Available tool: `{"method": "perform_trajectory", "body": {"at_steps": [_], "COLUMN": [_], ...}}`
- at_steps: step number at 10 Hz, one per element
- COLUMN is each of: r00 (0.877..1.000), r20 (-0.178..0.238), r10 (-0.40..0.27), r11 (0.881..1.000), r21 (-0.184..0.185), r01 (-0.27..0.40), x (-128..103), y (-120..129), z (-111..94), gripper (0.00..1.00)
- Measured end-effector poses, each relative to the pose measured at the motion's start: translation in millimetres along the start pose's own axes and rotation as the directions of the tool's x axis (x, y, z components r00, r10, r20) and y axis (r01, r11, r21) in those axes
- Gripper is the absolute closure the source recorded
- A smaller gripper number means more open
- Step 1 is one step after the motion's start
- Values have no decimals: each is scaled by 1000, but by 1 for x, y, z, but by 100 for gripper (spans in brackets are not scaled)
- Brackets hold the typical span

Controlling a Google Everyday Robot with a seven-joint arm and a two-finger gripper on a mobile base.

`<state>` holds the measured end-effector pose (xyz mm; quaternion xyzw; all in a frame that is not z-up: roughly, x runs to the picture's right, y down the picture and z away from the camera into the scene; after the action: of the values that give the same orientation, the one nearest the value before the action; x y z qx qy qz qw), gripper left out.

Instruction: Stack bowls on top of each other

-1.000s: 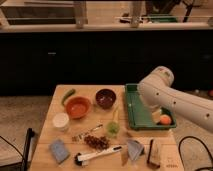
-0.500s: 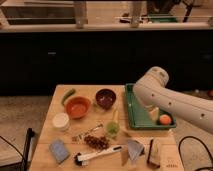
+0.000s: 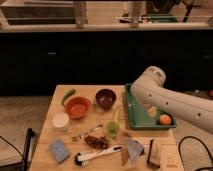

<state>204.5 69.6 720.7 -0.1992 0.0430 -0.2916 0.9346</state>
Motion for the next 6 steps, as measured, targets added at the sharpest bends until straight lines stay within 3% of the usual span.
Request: {"method": "perform_trajectory", "body": {"at_steps": [6], "r00": [999], "r20": [-15], "r10": [-46], "r11": [998], "r21": [52], "r01": [47], "x": [4], "y": [-14], "z": [2], "gripper": [20]}}
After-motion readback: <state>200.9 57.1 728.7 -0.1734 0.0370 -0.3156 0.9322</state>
